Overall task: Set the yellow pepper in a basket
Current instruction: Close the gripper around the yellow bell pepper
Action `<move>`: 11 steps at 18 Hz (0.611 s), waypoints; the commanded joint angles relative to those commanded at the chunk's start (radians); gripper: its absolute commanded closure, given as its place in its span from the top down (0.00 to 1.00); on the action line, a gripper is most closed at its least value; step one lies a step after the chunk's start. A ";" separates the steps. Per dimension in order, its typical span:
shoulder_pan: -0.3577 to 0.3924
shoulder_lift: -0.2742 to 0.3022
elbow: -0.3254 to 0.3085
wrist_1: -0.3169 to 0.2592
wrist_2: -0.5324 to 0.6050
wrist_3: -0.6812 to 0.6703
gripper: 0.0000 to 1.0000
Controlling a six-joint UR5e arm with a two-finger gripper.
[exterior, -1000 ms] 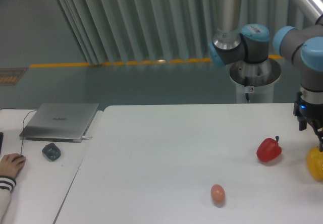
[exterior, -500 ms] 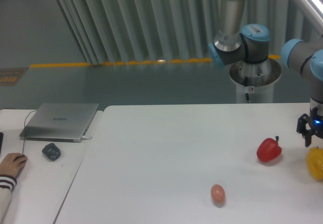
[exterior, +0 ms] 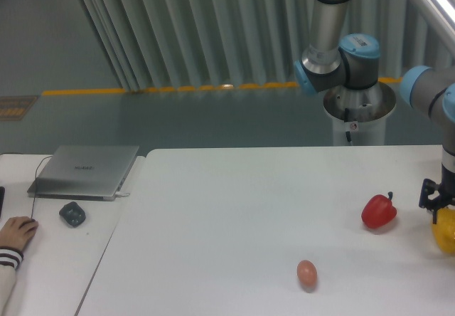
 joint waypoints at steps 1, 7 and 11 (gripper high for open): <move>0.000 -0.003 0.000 0.000 0.002 -0.006 1.00; 0.003 -0.009 -0.024 -0.002 0.006 -0.015 1.00; 0.003 -0.018 -0.038 -0.002 0.009 -0.015 1.00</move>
